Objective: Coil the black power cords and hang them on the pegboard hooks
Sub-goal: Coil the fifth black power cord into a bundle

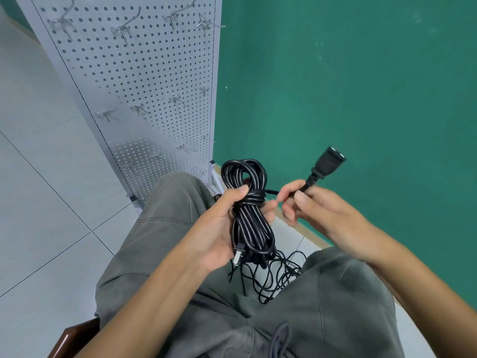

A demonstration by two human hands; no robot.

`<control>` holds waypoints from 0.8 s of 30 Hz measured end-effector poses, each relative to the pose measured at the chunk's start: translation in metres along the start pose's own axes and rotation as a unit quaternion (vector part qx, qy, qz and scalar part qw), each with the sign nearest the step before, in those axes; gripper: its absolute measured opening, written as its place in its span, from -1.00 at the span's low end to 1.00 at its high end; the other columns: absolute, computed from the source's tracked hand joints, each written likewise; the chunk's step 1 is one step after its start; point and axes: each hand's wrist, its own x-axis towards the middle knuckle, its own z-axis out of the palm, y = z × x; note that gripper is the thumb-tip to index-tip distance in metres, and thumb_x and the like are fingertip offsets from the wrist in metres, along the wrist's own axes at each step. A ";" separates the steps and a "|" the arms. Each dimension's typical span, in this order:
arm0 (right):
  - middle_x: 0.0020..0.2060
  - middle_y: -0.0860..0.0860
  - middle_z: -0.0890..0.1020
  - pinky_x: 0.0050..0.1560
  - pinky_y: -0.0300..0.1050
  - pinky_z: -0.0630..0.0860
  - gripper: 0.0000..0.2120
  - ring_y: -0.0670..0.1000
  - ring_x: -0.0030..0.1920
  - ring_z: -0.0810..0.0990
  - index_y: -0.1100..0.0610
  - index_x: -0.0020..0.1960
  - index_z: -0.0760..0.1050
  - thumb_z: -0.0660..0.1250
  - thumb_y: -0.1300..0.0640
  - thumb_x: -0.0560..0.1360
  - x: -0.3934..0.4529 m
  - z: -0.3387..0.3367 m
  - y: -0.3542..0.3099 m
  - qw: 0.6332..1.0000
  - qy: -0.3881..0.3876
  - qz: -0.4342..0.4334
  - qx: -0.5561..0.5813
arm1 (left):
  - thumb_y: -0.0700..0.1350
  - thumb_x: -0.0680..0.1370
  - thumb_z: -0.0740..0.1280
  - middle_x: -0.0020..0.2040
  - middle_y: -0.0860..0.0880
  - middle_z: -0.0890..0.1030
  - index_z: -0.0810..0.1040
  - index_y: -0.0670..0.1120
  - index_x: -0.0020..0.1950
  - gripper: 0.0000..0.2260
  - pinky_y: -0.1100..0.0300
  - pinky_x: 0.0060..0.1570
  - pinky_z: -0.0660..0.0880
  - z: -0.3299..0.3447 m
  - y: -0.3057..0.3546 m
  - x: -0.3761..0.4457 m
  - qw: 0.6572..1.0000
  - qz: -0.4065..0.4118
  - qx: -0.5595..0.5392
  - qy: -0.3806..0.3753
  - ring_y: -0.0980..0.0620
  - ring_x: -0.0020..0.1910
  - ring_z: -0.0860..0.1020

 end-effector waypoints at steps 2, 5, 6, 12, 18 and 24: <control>-0.08 -0.04 0.55 0.11 -0.19 0.40 -0.72 0.01 -0.01 0.47 0.07 0.01 0.53 0.09 0.01 0.69 -0.005 0.005 0.007 0.983 0.060 -0.060 -0.161 | 0.08 0.48 0.33 0.20 -0.14 0.70 0.53 -0.17 0.39 -0.46 0.09 0.23 0.55 0.001 0.001 0.001 1.000 -0.015 -0.023 -0.005 -0.04 0.16 0.69; -0.07 -0.07 0.58 0.17 -0.23 0.43 -0.63 -0.01 0.07 0.55 0.10 -0.13 0.46 0.03 0.02 0.74 -0.003 0.026 0.007 0.971 0.168 -0.122 -0.119 | 0.07 0.48 0.34 0.16 -0.08 0.72 0.67 -0.14 0.24 -0.57 0.13 0.12 0.56 0.003 -0.005 0.002 1.000 -0.018 0.000 -0.006 0.03 0.10 0.70; -0.16 0.00 0.58 0.09 -0.17 0.52 -0.63 0.02 -0.03 0.58 0.16 -0.15 0.42 0.03 0.03 0.72 -0.002 0.035 0.004 0.973 0.196 -0.121 -0.010 | 0.08 0.48 0.34 0.10 -0.03 0.72 0.68 -0.11 0.21 -0.59 0.16 -0.02 0.58 0.005 -0.008 0.002 1.000 -0.021 0.015 -0.006 0.08 -0.01 0.69; -0.43 -0.06 0.20 -0.30 -0.20 0.45 -0.64 -0.06 -0.45 0.25 0.13 -0.17 0.34 0.03 -0.02 0.72 0.015 0.056 0.013 0.870 0.364 -0.049 0.329 | 0.01 0.63 0.31 0.11 -0.06 0.73 0.60 -0.18 0.34 -0.63 0.21 -0.29 0.55 0.012 -0.020 0.006 0.997 -0.024 0.063 0.030 0.11 -0.21 0.65; -0.44 -0.08 0.20 -0.43 -0.24 0.29 -0.65 -0.07 -0.45 0.14 0.10 -0.18 0.31 0.03 0.02 0.75 0.022 0.042 0.067 0.809 0.444 0.001 0.385 | -0.11 0.64 0.35 0.05 -0.19 0.74 0.59 -0.23 0.27 -0.73 0.19 -0.29 0.58 0.015 -0.037 0.008 0.990 0.004 0.118 0.078 0.04 -0.24 0.65; -0.45 -0.06 0.23 -0.41 -0.21 0.26 -0.66 -0.05 -0.44 0.16 0.13 -0.16 0.31 0.02 0.05 0.75 0.024 0.044 0.096 0.787 0.452 0.050 0.418 | -0.14 0.64 0.35 0.02 -0.23 0.73 0.58 -0.25 0.23 -0.77 0.20 -0.30 0.57 0.014 -0.042 0.007 0.988 0.022 0.106 0.106 0.00 -0.26 0.65</control>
